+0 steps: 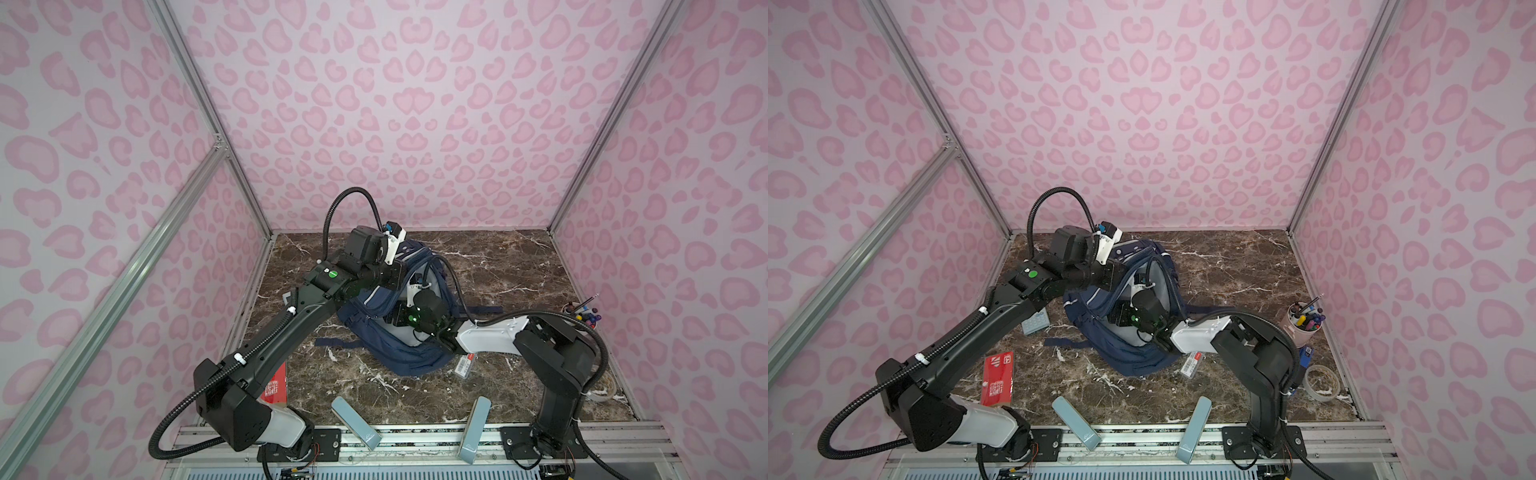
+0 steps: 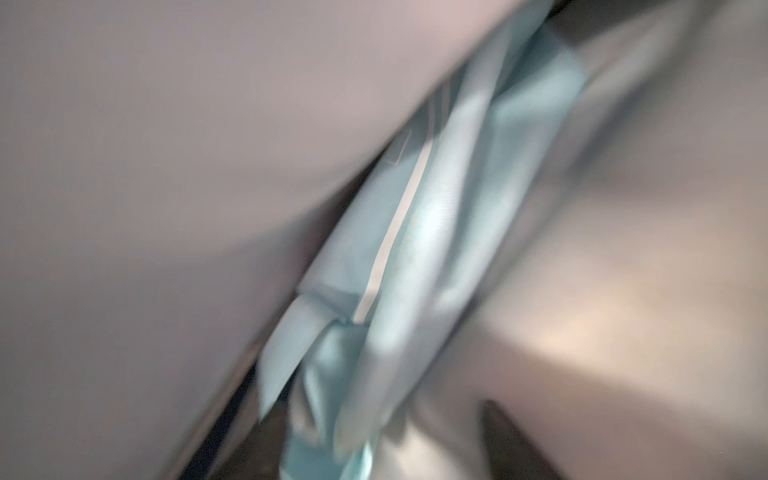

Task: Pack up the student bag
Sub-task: 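Push the mint pouch into the bag with the right gripper while the left holds it, then withdraw the right gripper and grasp the clear plastic case beside the backpack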

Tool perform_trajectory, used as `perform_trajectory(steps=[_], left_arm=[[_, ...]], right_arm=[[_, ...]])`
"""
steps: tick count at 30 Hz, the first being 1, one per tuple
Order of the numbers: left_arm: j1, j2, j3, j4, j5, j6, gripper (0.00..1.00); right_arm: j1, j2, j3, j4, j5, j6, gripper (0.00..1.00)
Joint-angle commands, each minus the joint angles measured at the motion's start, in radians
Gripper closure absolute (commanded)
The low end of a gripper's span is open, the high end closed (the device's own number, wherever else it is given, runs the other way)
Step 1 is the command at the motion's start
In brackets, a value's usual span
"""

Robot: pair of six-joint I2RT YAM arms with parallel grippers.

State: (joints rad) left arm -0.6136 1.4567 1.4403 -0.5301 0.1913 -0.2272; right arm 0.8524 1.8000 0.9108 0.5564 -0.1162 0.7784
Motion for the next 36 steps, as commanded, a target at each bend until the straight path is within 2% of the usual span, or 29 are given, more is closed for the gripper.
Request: perform_trajectory(steps=[1, 4, 7, 9, 10, 12, 15, 17, 20, 23, 26, 32, 36], left_arm=[[0.002, 0.024, -0.016, 0.080, -0.038, -0.010, 0.96], [0.002, 0.030, -0.048, 0.105, -0.043, -0.033, 0.96], [0.002, 0.017, -0.103, 0.147, -0.006, -0.062, 0.96], [0.002, 0.009, -0.155, 0.176, 0.010, -0.085, 0.96], [0.000, 0.009, -0.173, 0.185, 0.013, -0.095, 0.97], [0.000, 0.007, -0.204, 0.200, 0.019, -0.107, 0.97], [0.000, 0.000, -0.252, 0.234, 0.021, -0.134, 0.97], [-0.001, 0.000, -0.276, 0.252, 0.027, -0.155, 0.97], [-0.012, 0.004, -0.296, 0.262, 0.008, -0.174, 0.97], [-0.027, 0.005, -0.305, 0.262, -0.009, -0.186, 0.97], [-0.040, 0.009, -0.310, 0.265, -0.012, -0.192, 0.97], [-0.045, 0.016, -0.313, 0.269, -0.013, -0.195, 0.97], [-0.046, 0.024, -0.307, 0.271, -0.009, -0.201, 0.97]], right_arm=[[0.015, -0.084, -0.058, -0.165, 0.054, -0.021, 0.14], [0.044, -0.197, -0.125, -0.262, 0.127, -0.053, 0.13], [0.079, -0.343, -0.184, -0.422, 0.251, -0.111, 0.12], [0.098, -0.452, -0.220, -0.529, 0.347, -0.142, 0.08], [0.097, -0.510, -0.245, -0.582, 0.381, -0.125, 0.03], [0.058, -0.605, -0.301, -0.644, 0.380, -0.095, 0.01], [-0.078, -0.706, -0.344, -0.791, 0.222, -0.084, 0.01], [-0.133, -0.761, -0.364, -0.903, 0.234, -0.087, 0.01], [-0.172, -0.821, -0.429, -0.945, 0.291, -0.072, 0.01], [-0.199, -0.833, -0.454, -0.956, 0.286, -0.068, 0.02], [-0.198, -0.802, -0.450, -0.924, 0.257, -0.092, 0.14], [-0.195, -0.693, -0.453, -0.903, 0.240, -0.065, 0.29], [-0.160, -0.599, -0.441, -0.863, 0.224, -0.063, 0.30]])
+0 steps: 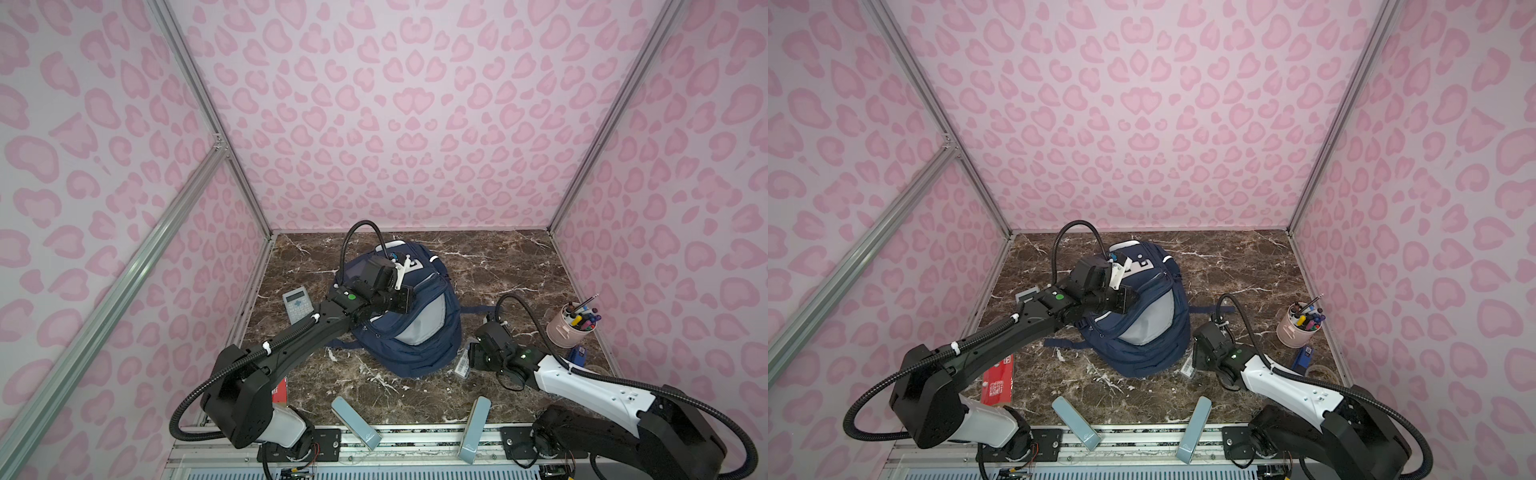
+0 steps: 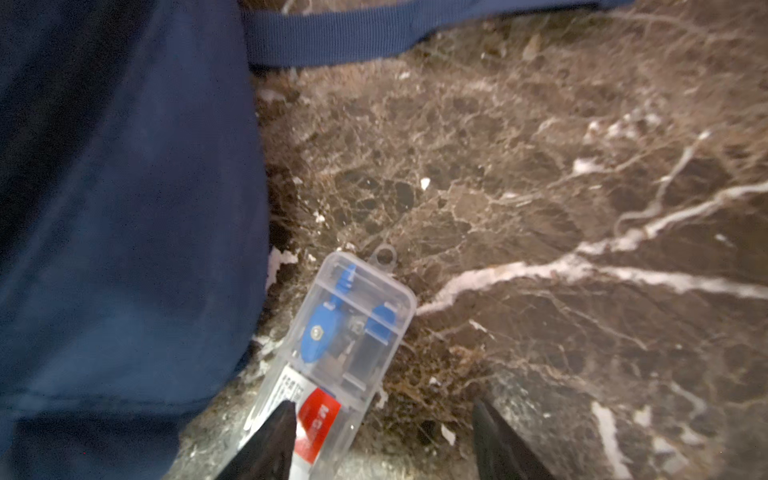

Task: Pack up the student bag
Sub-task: 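Withdraw the right gripper and grasp the clear plastic case beside the backpack, then insert the clear case into the bag with the right gripper while the left holds it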

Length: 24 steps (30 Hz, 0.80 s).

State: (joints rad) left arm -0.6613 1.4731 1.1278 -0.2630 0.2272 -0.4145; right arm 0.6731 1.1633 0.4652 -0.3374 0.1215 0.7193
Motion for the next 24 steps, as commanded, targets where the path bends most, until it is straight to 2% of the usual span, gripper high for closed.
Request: perform_trajectory(steps=[1, 7, 11, 13, 15, 16, 21, 24], left_arm=[[-0.001, 0.009, 0.007, 0.006, -0.043, -0.015, 0.97], [-0.003, 0.018, 0.010, 0.010, -0.042, -0.014, 0.97], [-0.004, 0.018, 0.009, 0.007, -0.041, -0.011, 0.97], [-0.004, 0.018, 0.009, 0.005, -0.041, -0.010, 0.97], [-0.004, 0.016, 0.009, 0.004, -0.041, -0.009, 0.97], [-0.004, 0.016, 0.009, 0.004, -0.041, -0.009, 0.97], [-0.002, 0.000, 0.027, -0.017, -0.058, -0.003, 0.97], [-0.002, -0.017, 0.063, -0.049, -0.069, 0.012, 0.97]], right_arm=[[0.031, 0.055, 0.009, 0.037, -0.006, 0.000, 0.30], [0.088, 0.148, 0.026, 0.057, 0.036, 0.021, 0.27], [0.120, 0.212, 0.046, 0.051, 0.053, 0.035, 0.29], [0.120, 0.222, 0.047, 0.045, 0.055, 0.038, 0.36], [0.120, 0.211, 0.047, 0.030, 0.062, 0.028, 0.52], [0.119, 0.199, 0.047, 0.022, 0.067, 0.028, 0.55], [0.112, 0.131, 0.079, -0.079, 0.128, 0.015, 0.68], [0.111, 0.043, 0.107, -0.123, 0.123, -0.018, 0.69]])
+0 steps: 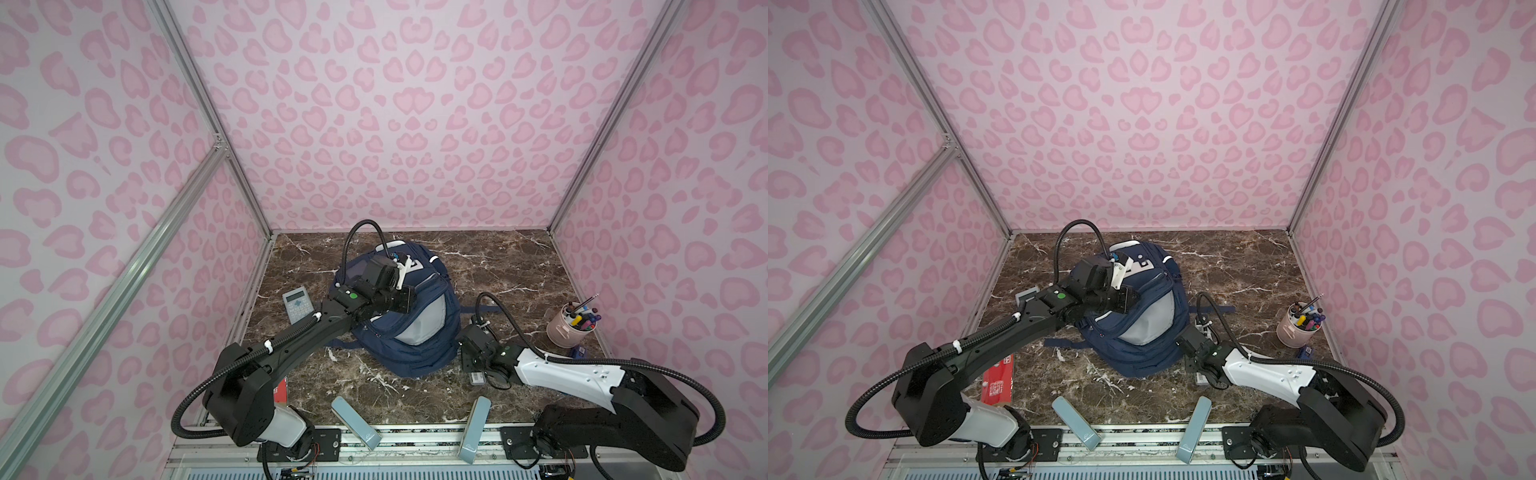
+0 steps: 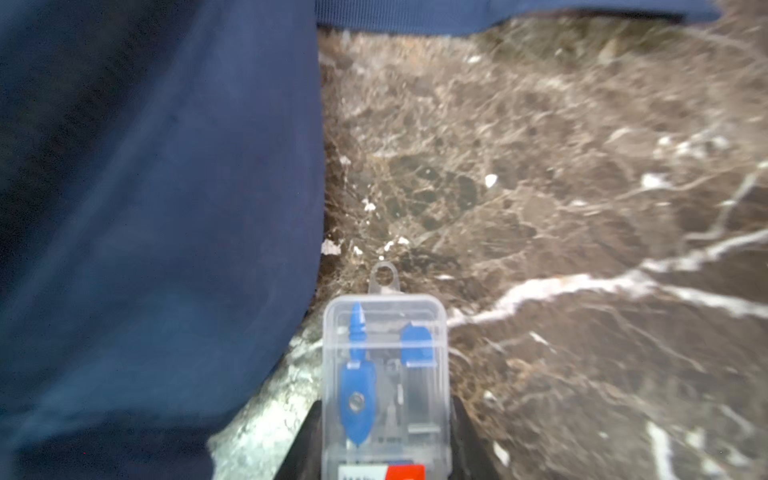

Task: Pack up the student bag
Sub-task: 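Insert the clear case into the bag with the right gripper while the left holds it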

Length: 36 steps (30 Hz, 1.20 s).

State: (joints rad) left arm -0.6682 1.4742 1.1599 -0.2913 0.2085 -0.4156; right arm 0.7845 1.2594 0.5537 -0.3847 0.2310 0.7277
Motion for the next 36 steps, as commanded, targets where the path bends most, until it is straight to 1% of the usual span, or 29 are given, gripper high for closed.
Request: perform_trajectory(steps=[1, 3, 4, 5, 7, 10, 12, 16, 17, 18, 21, 23, 24, 26, 27, 29, 31, 33, 35, 36], left_arm=[[0.005, -0.025, 0.042, -0.029, -0.054, 0.018, 0.97], [0.008, -0.036, 0.068, -0.041, -0.059, 0.029, 0.97], [0.008, -0.038, 0.081, -0.051, -0.060, 0.033, 0.97], [0.010, -0.040, 0.097, -0.060, -0.060, 0.039, 0.97], [0.014, -0.043, 0.121, -0.071, -0.061, 0.050, 0.97], [0.021, -0.042, 0.157, -0.095, -0.070, 0.069, 0.97], [0.028, -0.042, 0.169, -0.097, -0.078, 0.079, 0.97], [0.038, -0.028, 0.179, -0.114, -0.071, 0.096, 0.97], [0.038, -0.031, 0.179, -0.114, -0.064, 0.098, 0.97], [0.038, -0.033, 0.179, -0.112, -0.059, 0.099, 0.97], [0.040, -0.038, 0.179, -0.108, -0.057, 0.104, 0.97], [0.039, -0.033, 0.173, -0.103, -0.055, 0.108, 0.97], [0.041, -0.028, 0.163, -0.096, -0.052, 0.111, 0.97], [0.043, -0.018, 0.142, -0.077, -0.052, 0.111, 0.97], [0.044, -0.010, 0.135, -0.070, -0.051, 0.109, 0.97], [0.044, -0.003, 0.120, -0.050, -0.043, 0.104, 0.97], [0.044, -0.002, 0.115, -0.040, -0.028, 0.098, 0.97], [0.044, -0.007, 0.113, -0.040, -0.012, 0.098, 0.97], [0.045, -0.015, 0.113, -0.042, -0.009, 0.099, 0.97], [0.044, -0.018, 0.113, -0.045, -0.010, 0.102, 0.97]], right_arm=[[-0.001, -0.087, 0.030, -0.087, 0.007, -0.033, 0.68], [-0.001, -0.157, 0.057, -0.088, -0.025, -0.058, 0.67], [-0.001, -0.179, 0.063, -0.061, -0.049, -0.085, 0.66], [-0.006, -0.190, 0.079, -0.038, -0.082, -0.091, 0.65], [-0.004, -0.166, 0.126, 0.014, -0.119, -0.099, 0.66], [0.014, -0.042, 0.232, 0.097, -0.142, -0.102, 0.66], [0.016, 0.077, 0.298, 0.186, -0.188, -0.081, 0.66], [0.051, 0.305, 0.381, 0.445, -0.183, 0.008, 0.66], [0.052, 0.366, 0.422, 0.465, -0.173, 0.028, 0.64], [0.051, 0.417, 0.458, 0.483, -0.163, 0.038, 0.59], [0.047, 0.499, 0.494, 0.582, -0.151, 0.067, 0.49], [0.051, 0.503, 0.483, 0.640, -0.131, 0.068, 0.47], [0.053, 0.497, 0.471, 0.670, -0.125, 0.059, 0.43], [0.048, 0.499, 0.469, 0.645, -0.141, 0.057, 0.32], [0.040, 0.496, 0.469, 0.604, -0.164, 0.064, 0.30], [0.039, 0.470, 0.410, 0.614, -0.191, 0.076, 0.32], [0.058, 0.434, 0.351, 0.614, -0.211, 0.071, 0.39], [0.108, 0.391, 0.323, 0.536, -0.178, 0.036, 0.44], [0.178, 0.349, 0.298, 0.481, -0.120, -0.002, 0.44], [0.202, 0.340, 0.296, 0.450, -0.089, -0.002, 0.44]])
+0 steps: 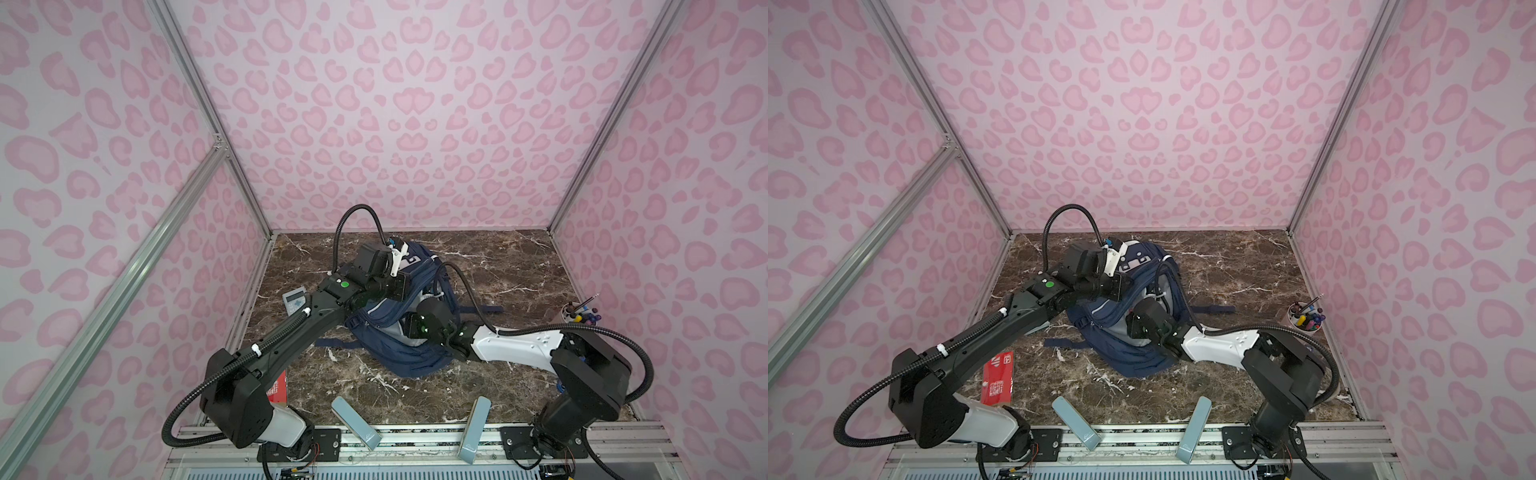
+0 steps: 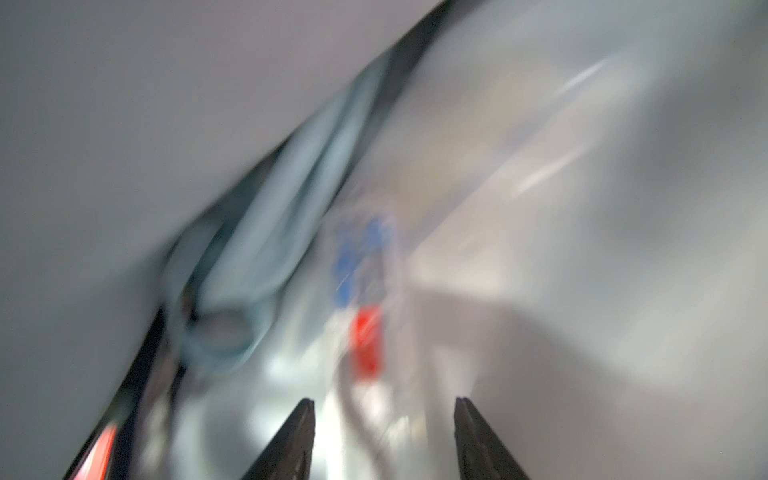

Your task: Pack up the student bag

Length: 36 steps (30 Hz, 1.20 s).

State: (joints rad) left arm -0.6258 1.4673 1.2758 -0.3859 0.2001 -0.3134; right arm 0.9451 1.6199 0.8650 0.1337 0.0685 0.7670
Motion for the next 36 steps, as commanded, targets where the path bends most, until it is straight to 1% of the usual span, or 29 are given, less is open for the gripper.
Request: perform_trajectory(steps=[1, 3, 5, 7, 11, 14, 15, 16, 17, 18, 21, 23, 24, 26, 28, 30, 32, 35, 36], left_arm=[[0.003, -0.012, -0.002, 0.050, -0.004, -0.001, 0.97], [0.002, -0.013, 0.000, 0.048, 0.001, -0.004, 0.97], [0.003, -0.012, -0.002, 0.050, 0.008, -0.013, 0.97], [0.002, -0.015, -0.011, 0.048, 0.021, -0.018, 0.97], [0.002, -0.036, -0.042, 0.061, 0.029, -0.041, 0.97], [0.001, -0.049, -0.075, 0.074, 0.030, -0.058, 0.97], [0.002, -0.050, -0.081, 0.073, 0.023, -0.066, 0.97], [0.001, -0.055, -0.089, 0.072, 0.010, -0.081, 0.97], [0.002, -0.057, -0.096, 0.074, 0.005, -0.089, 0.97], [0.003, -0.061, -0.102, 0.076, 0.005, -0.095, 0.95], [0.003, -0.071, -0.119, 0.078, -0.014, -0.119, 0.79], [0.004, -0.085, -0.135, 0.078, -0.034, -0.137, 0.65], [0.003, -0.094, -0.141, 0.075, -0.045, -0.145, 0.56], [0.007, -0.120, -0.145, 0.064, -0.060, -0.161, 0.43], [0.009, -0.157, -0.145, 0.036, -0.084, -0.179, 0.30], [0.016, -0.211, -0.146, -0.030, -0.143, -0.205, 0.17], [0.040, -0.287, -0.170, -0.096, -0.207, -0.237, 0.09], [0.127, -0.446, -0.279, -0.179, -0.285, -0.346, 0.01], [0.163, -0.500, -0.331, -0.189, -0.302, -0.383, 0.03]], right_arm=[[0.055, -0.021, -0.019, -0.083, 0.083, -0.029, 0.45], [0.054, 0.006, -0.017, -0.093, 0.083, 0.008, 0.51], [0.058, 0.039, 0.015, -0.123, 0.129, -0.004, 0.57], [0.055, 0.074, 0.058, -0.148, 0.167, -0.019, 0.59], [0.036, 0.131, 0.131, -0.086, 0.159, -0.061, 0.65], [0.026, 0.142, 0.186, -0.072, 0.181, -0.080, 0.67], [0.021, 0.133, 0.185, -0.062, 0.180, -0.080, 0.66], [0.018, 0.115, 0.178, -0.059, 0.173, -0.078, 0.59], [0.021, 0.089, 0.162, -0.062, 0.174, -0.078, 0.49], [0.031, 0.058, 0.139, -0.076, 0.187, -0.078, 0.41], [0.085, -0.054, 0.046, -0.145, 0.247, -0.063, 0.31], [0.116, -0.128, -0.022, -0.188, 0.271, -0.029, 0.28], [0.127, -0.164, -0.057, -0.212, 0.282, -0.005, 0.27], [0.145, -0.230, -0.114, -0.232, 0.299, 0.021, 0.24], [0.161, -0.289, -0.154, -0.253, 0.321, 0.026, 0.21], [0.170, -0.337, -0.171, -0.276, 0.327, 0.017, 0.18], [0.170, -0.362, -0.175, -0.282, 0.307, -0.001, 0.13], [0.171, -0.374, -0.148, -0.305, 0.263, -0.048, 0.09], [0.171, -0.375, -0.145, -0.302, 0.246, -0.061, 0.08]])
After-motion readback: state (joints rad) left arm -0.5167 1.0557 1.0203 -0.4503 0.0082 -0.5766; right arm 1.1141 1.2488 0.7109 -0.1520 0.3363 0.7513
